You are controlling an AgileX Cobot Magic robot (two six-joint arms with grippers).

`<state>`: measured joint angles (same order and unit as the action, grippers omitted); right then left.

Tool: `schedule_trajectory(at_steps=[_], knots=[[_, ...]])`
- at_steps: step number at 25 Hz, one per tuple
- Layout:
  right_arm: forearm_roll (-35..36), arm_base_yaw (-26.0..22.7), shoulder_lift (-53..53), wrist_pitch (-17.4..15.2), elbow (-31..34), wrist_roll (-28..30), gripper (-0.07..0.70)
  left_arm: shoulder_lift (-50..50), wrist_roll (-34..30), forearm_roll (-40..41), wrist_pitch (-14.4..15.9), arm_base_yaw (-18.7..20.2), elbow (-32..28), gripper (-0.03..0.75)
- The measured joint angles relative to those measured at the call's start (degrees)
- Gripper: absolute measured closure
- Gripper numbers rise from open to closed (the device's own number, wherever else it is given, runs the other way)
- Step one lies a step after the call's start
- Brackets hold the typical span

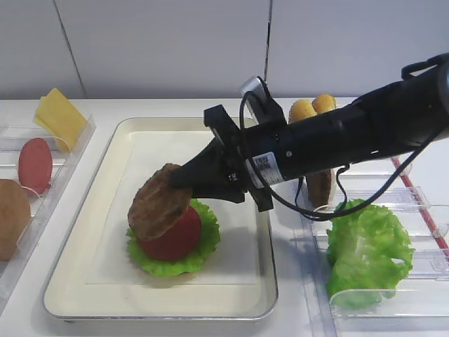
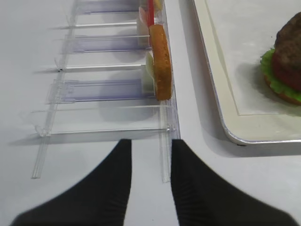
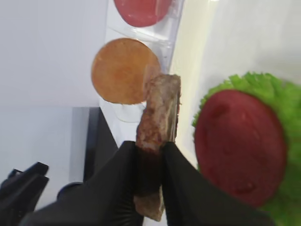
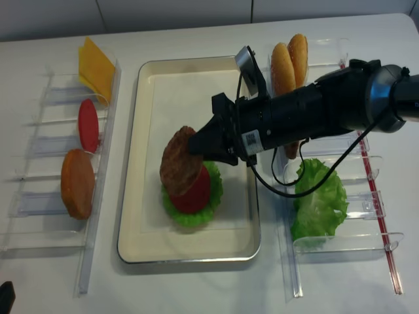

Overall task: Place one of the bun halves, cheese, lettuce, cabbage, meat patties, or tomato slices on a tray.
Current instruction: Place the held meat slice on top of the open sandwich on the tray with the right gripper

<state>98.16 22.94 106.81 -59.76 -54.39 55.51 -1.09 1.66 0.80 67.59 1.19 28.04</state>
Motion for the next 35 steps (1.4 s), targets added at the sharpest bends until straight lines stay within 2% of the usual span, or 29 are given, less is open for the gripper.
schedule_trajectory(at_steps=[3,13,35], knots=[[-1.59,0.49,0.23,0.94,0.00,-0.82,0.468,0.00,0.00,0.00,0.00,0.00,0.00,0.518],[-0.31,0.88,2.48,0.74,-0.07,-0.82,0.469,0.00,0.00,0.00,0.00,0.00,0.00,0.518],[-4.95,-0.26,2.76,1.01,-0.12,-2.07,0.472,0.00,0.00,0.00,0.00,0.00,0.00,0.518]])
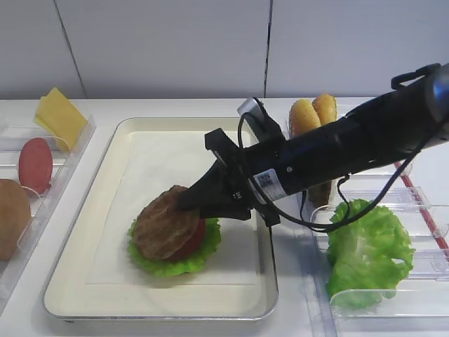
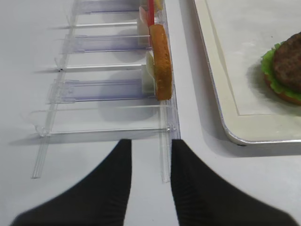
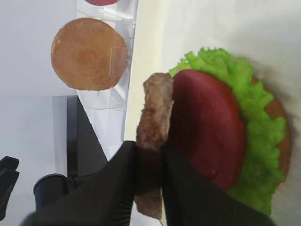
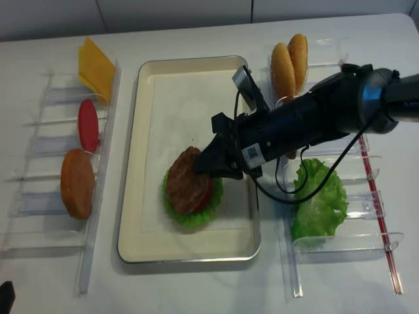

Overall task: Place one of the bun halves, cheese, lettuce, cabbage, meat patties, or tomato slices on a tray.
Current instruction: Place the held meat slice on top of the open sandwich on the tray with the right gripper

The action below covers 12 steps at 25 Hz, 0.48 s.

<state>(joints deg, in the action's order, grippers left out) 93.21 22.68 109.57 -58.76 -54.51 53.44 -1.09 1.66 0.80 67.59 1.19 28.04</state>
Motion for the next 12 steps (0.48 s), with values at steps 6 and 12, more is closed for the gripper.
schedule_trajectory(at_steps=[6,12], knots=[[-0.24,0.00,0.20,0.00,0.00,-0.09,0.472,0.00,0.00,0.00,0.00,0.00,0.00,0.518],[-0.49,0.00,0.20,0.10,0.00,-0.09,0.472,0.00,0.00,0.00,0.00,0.00,0.00,0.518]])
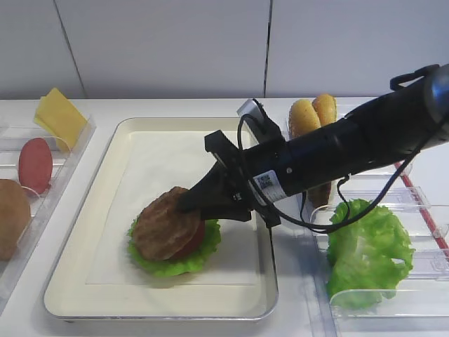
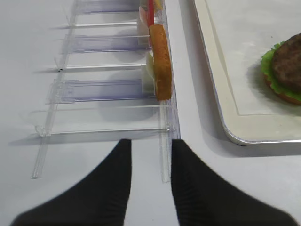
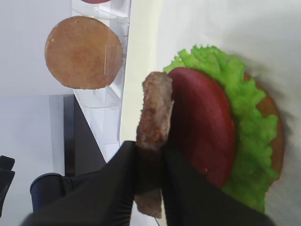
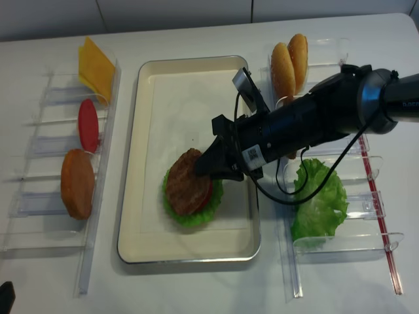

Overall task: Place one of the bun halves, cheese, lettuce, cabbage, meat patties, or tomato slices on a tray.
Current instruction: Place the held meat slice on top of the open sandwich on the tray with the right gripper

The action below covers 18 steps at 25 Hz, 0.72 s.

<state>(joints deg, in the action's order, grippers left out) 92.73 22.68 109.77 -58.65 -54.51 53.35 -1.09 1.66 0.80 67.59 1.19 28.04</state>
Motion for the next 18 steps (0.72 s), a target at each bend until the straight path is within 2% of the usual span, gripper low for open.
schedule_trajectory(at_steps=[18], knots=[[-0.44,0.00,0.00,0.33,-0.09,-0.26,0.473,0.00,0.00,0.00,0.00,0.00,0.00,0.518]])
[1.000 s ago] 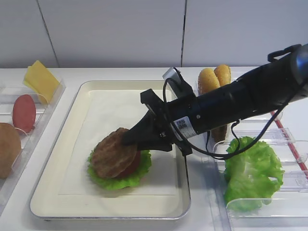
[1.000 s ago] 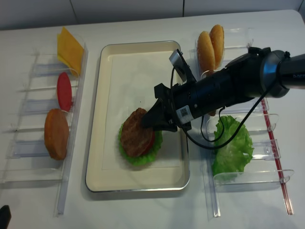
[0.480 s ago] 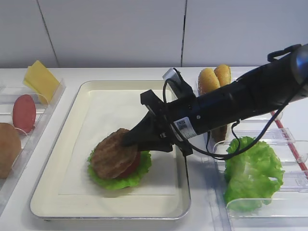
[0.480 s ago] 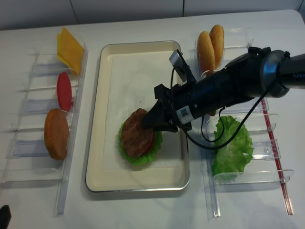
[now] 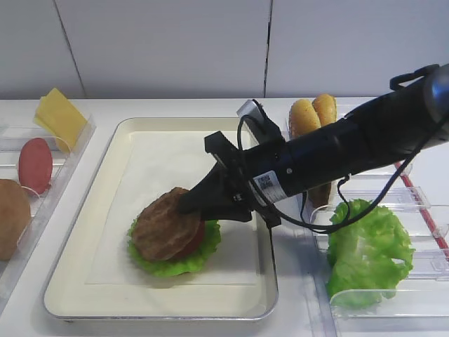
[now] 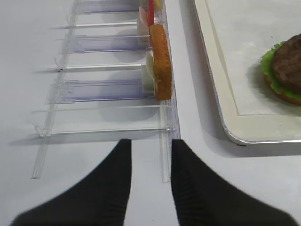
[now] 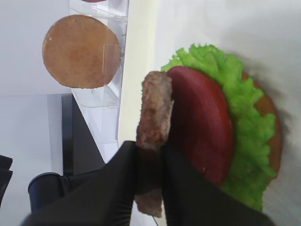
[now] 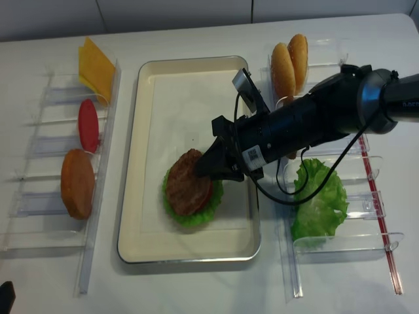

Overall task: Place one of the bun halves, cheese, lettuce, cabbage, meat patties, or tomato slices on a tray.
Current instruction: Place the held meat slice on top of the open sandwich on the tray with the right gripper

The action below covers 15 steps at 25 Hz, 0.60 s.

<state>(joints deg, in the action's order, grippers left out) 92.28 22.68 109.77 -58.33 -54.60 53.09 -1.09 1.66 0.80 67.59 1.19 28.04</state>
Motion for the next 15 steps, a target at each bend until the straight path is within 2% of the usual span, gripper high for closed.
schedule_trajectory(at_steps=[12,15], knots=[[-0.11,0.00,0.00,0.40,-0.04,-1.17,0.472,0.00,0.00,0.00,0.00,0.00,0.00,0.518],[-0.11,0.00,0.00,0.58,-0.04,-1.28,0.435,0.00,0.00,0.00,0.00,0.00,0.00,0.518]])
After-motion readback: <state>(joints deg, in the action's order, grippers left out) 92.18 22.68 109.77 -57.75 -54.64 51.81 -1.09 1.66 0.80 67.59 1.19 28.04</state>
